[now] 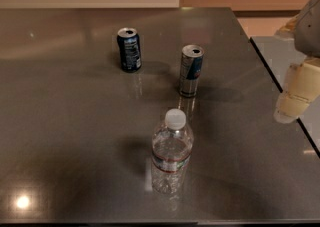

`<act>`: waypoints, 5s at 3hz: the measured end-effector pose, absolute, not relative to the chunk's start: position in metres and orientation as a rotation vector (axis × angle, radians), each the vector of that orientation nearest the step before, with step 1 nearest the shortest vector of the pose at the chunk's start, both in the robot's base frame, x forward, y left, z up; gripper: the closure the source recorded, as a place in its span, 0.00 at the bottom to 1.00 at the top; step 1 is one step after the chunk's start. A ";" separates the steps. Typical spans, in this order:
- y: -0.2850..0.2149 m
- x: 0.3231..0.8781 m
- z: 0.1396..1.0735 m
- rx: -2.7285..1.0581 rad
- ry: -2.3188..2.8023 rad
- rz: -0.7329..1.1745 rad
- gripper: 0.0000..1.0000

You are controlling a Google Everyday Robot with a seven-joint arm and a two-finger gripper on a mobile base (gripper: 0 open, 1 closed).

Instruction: Knock water bottle over

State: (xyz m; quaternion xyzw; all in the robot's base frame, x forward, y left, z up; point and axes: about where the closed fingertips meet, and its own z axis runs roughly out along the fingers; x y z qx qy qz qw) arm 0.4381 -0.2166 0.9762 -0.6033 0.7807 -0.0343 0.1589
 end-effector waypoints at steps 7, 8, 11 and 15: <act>-0.060 0.358 0.937 -1.673 1.779 0.617 0.00; -0.043 0.346 0.935 -1.681 1.724 0.709 0.00; -0.012 0.326 0.941 -1.709 1.613 0.858 0.41; -0.103 0.384 0.960 -1.916 1.935 0.423 1.00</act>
Offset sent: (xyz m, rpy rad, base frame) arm -0.0374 0.0489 -0.0018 0.2760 -0.0018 0.1437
